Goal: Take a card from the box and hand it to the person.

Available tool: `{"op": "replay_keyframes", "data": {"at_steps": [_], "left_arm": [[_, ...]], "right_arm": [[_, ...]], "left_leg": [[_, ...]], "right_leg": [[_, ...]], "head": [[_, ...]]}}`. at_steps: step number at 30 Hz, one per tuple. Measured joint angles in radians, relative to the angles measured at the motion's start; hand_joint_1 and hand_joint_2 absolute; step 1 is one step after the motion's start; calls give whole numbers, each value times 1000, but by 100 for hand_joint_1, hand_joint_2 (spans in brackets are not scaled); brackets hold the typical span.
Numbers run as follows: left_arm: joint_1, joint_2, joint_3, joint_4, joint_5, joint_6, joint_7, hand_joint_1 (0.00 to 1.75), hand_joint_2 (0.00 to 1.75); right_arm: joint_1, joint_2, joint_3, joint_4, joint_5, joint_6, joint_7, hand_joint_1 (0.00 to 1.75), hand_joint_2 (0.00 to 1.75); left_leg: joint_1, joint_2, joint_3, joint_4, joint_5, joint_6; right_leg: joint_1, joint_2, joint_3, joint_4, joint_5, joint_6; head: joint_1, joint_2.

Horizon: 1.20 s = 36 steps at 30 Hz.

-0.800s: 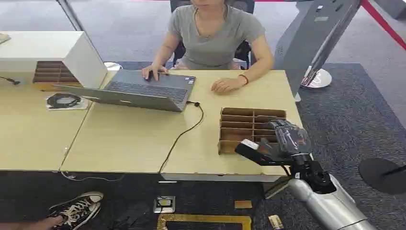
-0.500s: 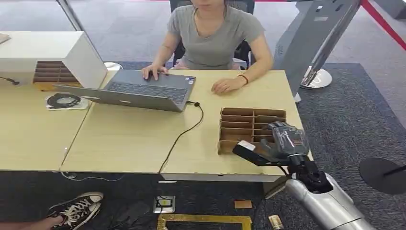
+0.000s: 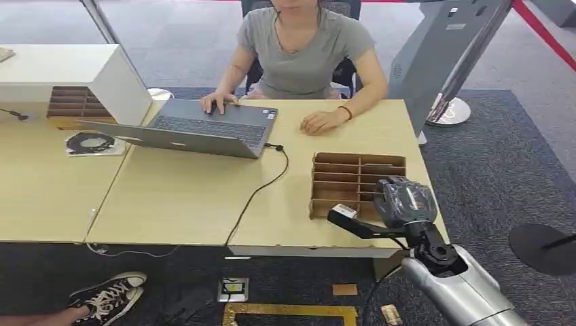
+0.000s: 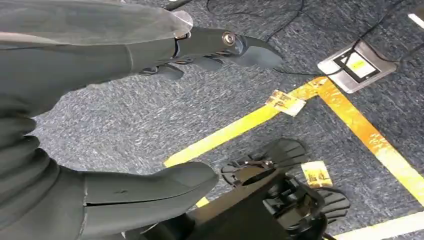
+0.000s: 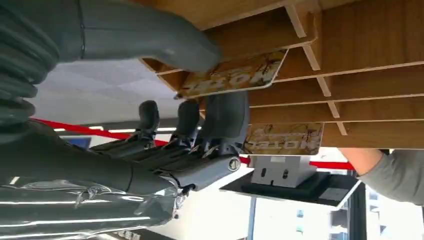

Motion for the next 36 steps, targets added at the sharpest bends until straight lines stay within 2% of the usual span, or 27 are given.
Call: {"op": "replay_keyframes", "data": {"at_steps": [1, 2, 12, 28, 30, 33, 34, 36], "left_arm": [[1, 0, 0, 0, 0, 0, 0, 0, 175], [2, 0, 0, 0, 0, 0, 0, 0, 175], [10, -1, 0, 0, -6, -3, 0, 0, 175], [11, -5, 0, 0, -6, -3, 6, 0, 175], [11, -5, 0, 0, -6, -3, 6, 0, 175], [16, -5, 0, 0, -1, 2, 6, 0, 175], [22, -3, 0, 0, -1, 7, 6, 0, 175], [24, -3, 0, 0, -6, 7, 6, 0, 175]], "right_arm": [[0, 0, 0, 1, 2, 0, 2, 161, 175], [-1, 0, 1, 2, 3, 0, 2, 175, 175], [5, 0, -2, 3, -7, -39, -19, 175, 175], [8, 0, -3, 3, -7, -43, -19, 175, 175], [10, 0, -4, 3, -7, -61, -42, 175, 175], [71, 0, -29, -102, 3, -158, -137, 175, 175], [87, 0, -45, -181, 10, -169, -143, 175, 175], [87, -3, -61, -272, 11, -133, -112, 175, 175]], "left_leg": [[0, 0, 0, 0, 0, 0], [0, 0, 0, 0, 0, 0], [0, 0, 0, 0, 0, 0], [0, 0, 0, 0, 0, 0], [0, 0, 1, 1, 0, 0], [0, 0, 1, 1, 0, 0], [0, 1, 1, 1, 0, 0], [0, 4, 1, 1, -1, -1]], "right_leg": [[0, 0, 0, 0, 0, 0], [0, 0, 0, 0, 0, 0], [0, 0, 0, 0, 0, 0], [0, 0, 0, 0, 0, 0], [0, 0, 0, 0, 0, 0], [0, 0, 0, 0, 0, 0], [0, 1, 0, 0, 0, 0], [0, 3, -1, 0, 0, 0]], "head": [[0, 0], [0, 0], [0, 0], [0, 0], [0, 0], [2, 0], [3, 0], [-5, 0]]}}
